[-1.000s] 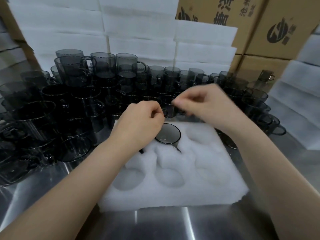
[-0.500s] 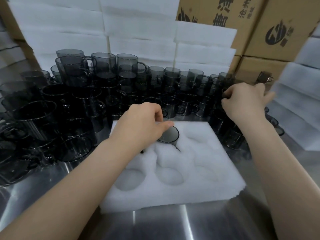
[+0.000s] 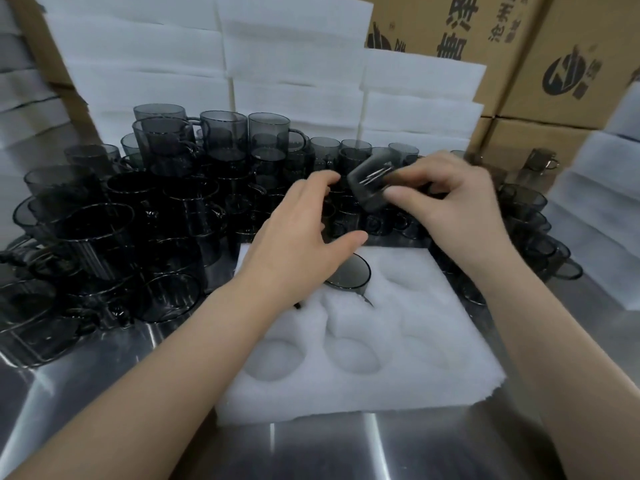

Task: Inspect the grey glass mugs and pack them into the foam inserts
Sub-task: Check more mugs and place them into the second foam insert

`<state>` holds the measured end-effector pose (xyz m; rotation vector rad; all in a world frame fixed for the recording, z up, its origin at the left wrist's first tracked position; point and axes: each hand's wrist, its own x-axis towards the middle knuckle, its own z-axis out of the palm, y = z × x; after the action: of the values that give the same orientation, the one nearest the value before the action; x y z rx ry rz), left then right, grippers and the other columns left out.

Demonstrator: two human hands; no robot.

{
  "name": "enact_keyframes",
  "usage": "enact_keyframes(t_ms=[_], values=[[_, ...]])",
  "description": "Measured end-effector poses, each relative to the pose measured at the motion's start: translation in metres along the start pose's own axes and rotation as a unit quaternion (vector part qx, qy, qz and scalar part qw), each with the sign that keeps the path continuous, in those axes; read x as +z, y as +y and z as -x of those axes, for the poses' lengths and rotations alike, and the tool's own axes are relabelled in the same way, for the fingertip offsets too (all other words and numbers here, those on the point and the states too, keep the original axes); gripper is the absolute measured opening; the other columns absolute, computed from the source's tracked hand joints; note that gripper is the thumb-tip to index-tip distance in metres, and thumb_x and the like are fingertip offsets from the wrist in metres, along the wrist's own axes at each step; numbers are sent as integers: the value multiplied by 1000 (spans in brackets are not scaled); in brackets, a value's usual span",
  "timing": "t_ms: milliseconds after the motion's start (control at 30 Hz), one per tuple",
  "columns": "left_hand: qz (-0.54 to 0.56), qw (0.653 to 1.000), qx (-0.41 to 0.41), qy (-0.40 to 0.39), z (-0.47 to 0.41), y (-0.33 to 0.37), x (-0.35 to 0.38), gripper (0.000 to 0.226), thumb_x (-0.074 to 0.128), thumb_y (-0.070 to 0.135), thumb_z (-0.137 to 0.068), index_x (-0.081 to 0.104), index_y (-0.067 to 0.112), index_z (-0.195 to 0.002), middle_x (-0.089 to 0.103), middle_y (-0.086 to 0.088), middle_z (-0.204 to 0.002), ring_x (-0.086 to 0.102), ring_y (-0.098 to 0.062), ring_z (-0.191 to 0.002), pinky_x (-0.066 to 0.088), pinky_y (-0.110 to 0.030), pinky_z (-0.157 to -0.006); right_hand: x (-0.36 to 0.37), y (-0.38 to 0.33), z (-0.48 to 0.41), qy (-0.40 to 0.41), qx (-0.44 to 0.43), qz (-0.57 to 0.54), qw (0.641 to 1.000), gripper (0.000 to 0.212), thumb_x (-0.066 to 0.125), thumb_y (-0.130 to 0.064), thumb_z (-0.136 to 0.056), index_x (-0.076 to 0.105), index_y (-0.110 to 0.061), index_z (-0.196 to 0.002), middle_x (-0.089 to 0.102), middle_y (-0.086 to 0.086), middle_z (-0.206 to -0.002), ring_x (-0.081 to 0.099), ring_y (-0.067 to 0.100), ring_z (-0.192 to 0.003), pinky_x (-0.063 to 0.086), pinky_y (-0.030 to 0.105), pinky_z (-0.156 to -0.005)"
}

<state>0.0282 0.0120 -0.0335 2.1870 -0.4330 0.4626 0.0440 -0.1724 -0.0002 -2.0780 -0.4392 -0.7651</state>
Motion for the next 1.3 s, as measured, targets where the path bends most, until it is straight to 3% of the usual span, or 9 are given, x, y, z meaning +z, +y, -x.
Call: enact_keyframes(t_ms=[100, 233, 400, 500, 667, 800, 967, 1067, 1300], values=[[43, 999, 0, 11, -1, 0, -2, 76, 79, 43, -70, 40, 32, -134, 52, 12, -122, 55, -1, -101, 44, -17, -85, 17, -13, 10, -92, 16, -125, 988, 27, 77, -5, -78, 71, -30, -84, 61, 3, -102, 60, 12, -97, 55, 37, -79], [75, 997, -31, -1, -3, 0, -3, 58, 80, 43, -66, 53, 29, -116, 62, 17, -96, 57, 7, -90, 42, -4, -70, 22, -14, 16, -197, 6, -184, 963, 24, 64, -9, -87, 71, -26, -102, 58, 4, -119, 58, 6, -109, 54, 27, -86], [89, 996, -24, 11, -2, 0, -3, 54, 83, 33, -68, 56, 27, -114, 65, 16, -97, 59, 5, -89, 45, -7, -72, 23, -8, 14, -188, 91, -269, 940, 40, 74, -13, -73, 62, -22, -111, 62, 3, -114, 63, 14, -104, 54, 32, -79], [85, 996, -11, 15, 0, 1, -4, 51, 83, 27, -69, 56, 27, -112, 65, 18, -96, 58, 7, -89, 43, -5, -71, 24, -6, 13, -195, 92, -239, 947, 50, 77, -20, -70, 58, -21, -117, 65, 2, -112, 62, 12, -106, 52, 32, -90], [80, 996, 23, 16, 2, 3, -5, 50, 82, 18, -69, 56, 30, -110, 63, 19, -94, 57, 9, -89, 41, -3, -72, 25, -7, 14, -176, 80, -210, 958, 40, 81, -26, -65, 59, -25, -98, 67, -8, -95, 63, 8, -96, 52, 33, -89], [47, 998, 50, -2, 2, 4, -3, 57, 83, 13, -66, 57, 27, -114, 62, 18, -99, 54, 8, -93, 39, -2, -75, 29, -11, 14, -143, 100, -211, 962, 45, 82, -41, -56, 53, -22, -85, 61, -5, -81, 59, 9, -79, 51, 31, -71], [15, 997, 79, -19, 3, 7, -2, 62, 86, 17, -65, 54, 27, -117, 56, 25, -100, 49, 17, -94, 33, 2, -77, 31, -15, 12, -92, 134, -242, 957, 33, 78, -38, -68, 51, -19, -72, 52, 10, -73, 49, 22, -70, 42, 36, -60], [23, 996, 79, -26, 4, 8, -3, 63, 87, 21, -66, 53, 28, -119, 55, 26, -99, 50, 15, -91, 34, 2, -78, 28, -13, 11, -85, 162, -304, 935, 32, 78, -37, -75, 52, -20, -64, 55, 3, -66, 56, 19, -65, 47, 30, -53], [149, 988, 40, 3, 5, 9, -8, 62, 89, 19, -63, 60, 25, -117, 67, 15, -106, 61, 1, -101, 49, -18, -91, 24, -3, 7, -164, 180, -399, 884, 16, 59, -24, -84, 65, -10, -90, 63, 3, -76, 57, 15, -67, 45, 29, -57]])
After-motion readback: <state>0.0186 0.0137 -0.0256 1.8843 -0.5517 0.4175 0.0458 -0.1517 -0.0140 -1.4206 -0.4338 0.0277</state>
